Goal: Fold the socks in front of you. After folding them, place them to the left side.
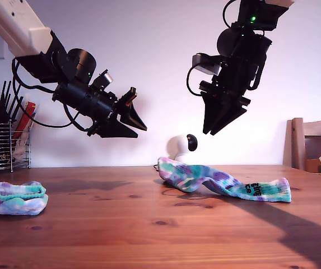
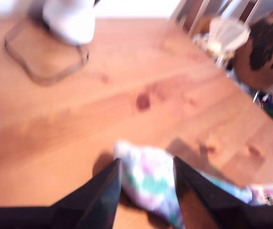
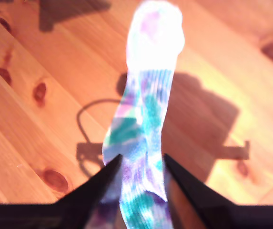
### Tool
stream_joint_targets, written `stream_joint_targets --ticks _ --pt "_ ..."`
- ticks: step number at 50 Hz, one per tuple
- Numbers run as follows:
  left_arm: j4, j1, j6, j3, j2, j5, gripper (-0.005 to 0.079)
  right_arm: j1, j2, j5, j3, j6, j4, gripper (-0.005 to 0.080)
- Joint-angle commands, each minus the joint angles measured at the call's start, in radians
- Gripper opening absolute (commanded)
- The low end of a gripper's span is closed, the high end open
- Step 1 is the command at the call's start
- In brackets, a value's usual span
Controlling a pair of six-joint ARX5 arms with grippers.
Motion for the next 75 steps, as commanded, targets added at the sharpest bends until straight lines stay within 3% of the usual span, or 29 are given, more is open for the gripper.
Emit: stream_joint_targets --ticks 1,19,35,75 --pt "0.009 -0.002 -0.007 0.016 0.063 0.007 0.0310 0.015 0.060 0.000 -0.003 0.003 0.000 0.0283" --pt "0.013 -0.004 -0.041 0.175 0.190 0.012 0.0310 0.025 0.069 0.074 -0.003 0.003 0.040 0.0306" --pt "-0.094 -0.011 -0.041 0.332 0.286 0.045 0.0342 0.020 0.069 0.083 -0.003 0.003 0.048 0.0306" --pt "-0.291 -0.034 -0.074 0.343 0.299 0.036 0.0357 0.025 0.069 0.076 -0.003 0.002 0.026 0.0306"
